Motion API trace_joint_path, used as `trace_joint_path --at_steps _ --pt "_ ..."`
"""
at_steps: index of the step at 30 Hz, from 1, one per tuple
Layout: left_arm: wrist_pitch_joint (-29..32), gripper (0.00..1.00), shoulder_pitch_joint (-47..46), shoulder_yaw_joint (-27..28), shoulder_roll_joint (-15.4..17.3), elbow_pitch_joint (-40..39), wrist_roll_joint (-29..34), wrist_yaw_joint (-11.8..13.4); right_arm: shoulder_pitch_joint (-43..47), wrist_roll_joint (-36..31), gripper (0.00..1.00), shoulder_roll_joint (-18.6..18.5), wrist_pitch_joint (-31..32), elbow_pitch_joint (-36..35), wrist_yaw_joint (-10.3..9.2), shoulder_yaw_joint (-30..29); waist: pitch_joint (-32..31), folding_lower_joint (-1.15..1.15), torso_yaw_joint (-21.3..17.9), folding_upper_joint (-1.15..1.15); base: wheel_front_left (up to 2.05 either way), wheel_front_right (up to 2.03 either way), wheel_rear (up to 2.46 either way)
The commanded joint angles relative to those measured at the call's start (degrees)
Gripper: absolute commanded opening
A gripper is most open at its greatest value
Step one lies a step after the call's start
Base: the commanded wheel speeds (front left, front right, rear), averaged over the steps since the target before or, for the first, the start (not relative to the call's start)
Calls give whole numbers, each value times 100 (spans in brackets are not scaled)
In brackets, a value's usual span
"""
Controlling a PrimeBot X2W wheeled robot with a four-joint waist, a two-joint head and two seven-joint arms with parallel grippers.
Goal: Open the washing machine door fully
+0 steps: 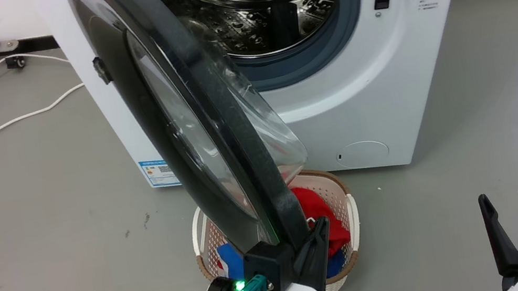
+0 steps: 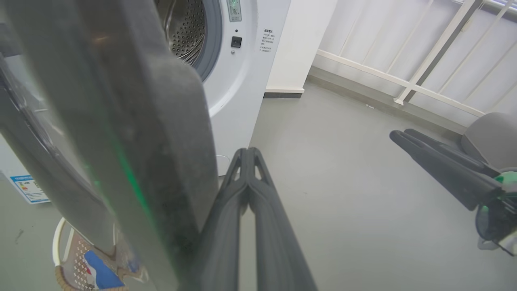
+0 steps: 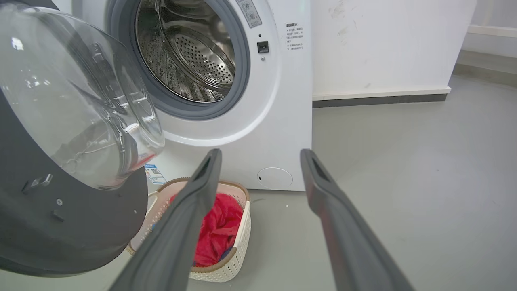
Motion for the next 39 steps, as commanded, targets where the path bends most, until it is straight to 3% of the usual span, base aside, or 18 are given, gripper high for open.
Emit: trace_joint_path --at_steps 1,18,29,39 --pt "-26 0 51 120 115 -27 -1 95 -1 1 100 9 -3 14 1 -12 -15 0 87 0 0 0 0" --pt "-57 0 445 57 309 -751 85 354 107 -24 100 7 160 -42 1 -6 -106 0 1266 0 0 0 0" --pt "-235 0 743 545 537 -963 -39 731 139 0 100 7 189 -76 1 -11 -102 0 1832 0 0 0 0" --pt "-464 0 729 1400 986 -945 -242 968 17 -143 100 7 308 -242 1 22 154 0 1924 0 0 0 0"
